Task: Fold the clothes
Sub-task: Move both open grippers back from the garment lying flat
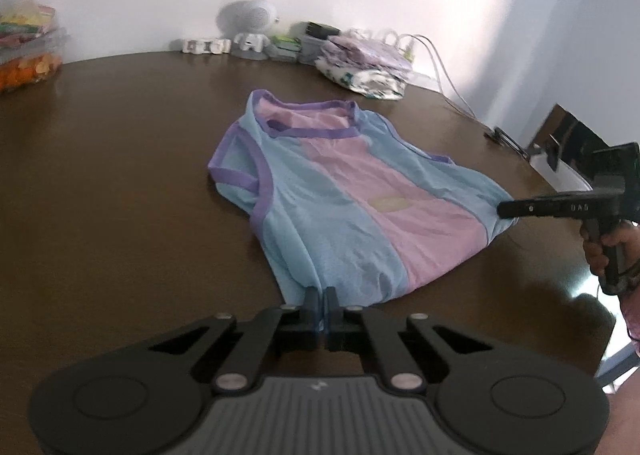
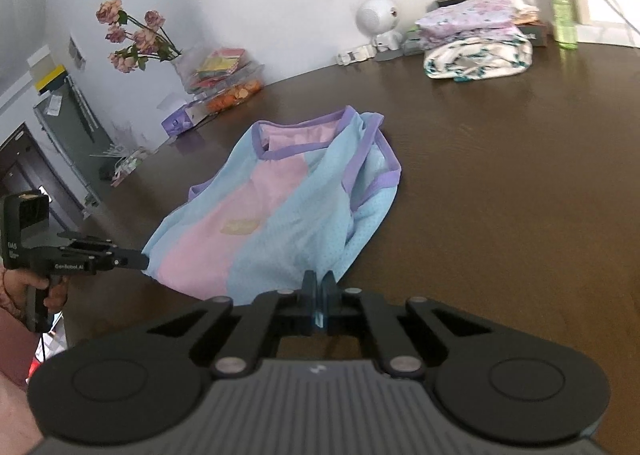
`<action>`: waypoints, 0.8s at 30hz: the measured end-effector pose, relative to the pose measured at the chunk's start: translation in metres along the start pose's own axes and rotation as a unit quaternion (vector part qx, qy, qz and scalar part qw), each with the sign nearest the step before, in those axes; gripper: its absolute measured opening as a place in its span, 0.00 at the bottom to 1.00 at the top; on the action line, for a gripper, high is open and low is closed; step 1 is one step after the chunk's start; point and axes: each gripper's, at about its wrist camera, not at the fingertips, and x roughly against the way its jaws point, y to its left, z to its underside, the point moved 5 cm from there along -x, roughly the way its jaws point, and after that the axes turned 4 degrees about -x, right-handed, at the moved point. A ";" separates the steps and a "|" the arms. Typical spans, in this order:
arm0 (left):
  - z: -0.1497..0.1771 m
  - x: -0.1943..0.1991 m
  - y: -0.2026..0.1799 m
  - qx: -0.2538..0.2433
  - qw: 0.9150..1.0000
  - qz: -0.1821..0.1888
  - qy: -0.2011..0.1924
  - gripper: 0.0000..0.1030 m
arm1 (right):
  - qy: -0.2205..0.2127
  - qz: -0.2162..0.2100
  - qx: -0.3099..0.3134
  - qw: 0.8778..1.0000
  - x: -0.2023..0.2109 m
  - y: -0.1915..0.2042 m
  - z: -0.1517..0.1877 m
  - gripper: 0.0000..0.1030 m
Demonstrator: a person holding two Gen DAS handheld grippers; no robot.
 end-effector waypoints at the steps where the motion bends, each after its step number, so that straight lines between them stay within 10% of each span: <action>1: 0.005 0.003 -0.006 -0.001 1.000 0.001 0.001 0.00 | -0.002 0.003 -0.003 1.000 0.008 0.001 0.006 0.02; 14: 0.063 0.045 -0.066 0.033 0.998 0.013 -0.043 0.09 | -0.036 0.025 -0.052 0.998 0.091 0.006 0.082 0.05; 18: 0.061 0.050 -0.070 0.041 0.997 -0.004 -0.061 0.38 | -0.064 0.034 -0.060 0.996 0.099 0.008 0.085 0.52; 24: 0.059 0.033 -0.072 0.047 0.998 -0.001 -0.052 0.37 | -0.078 0.051 -0.059 0.994 0.093 0.012 0.088 0.52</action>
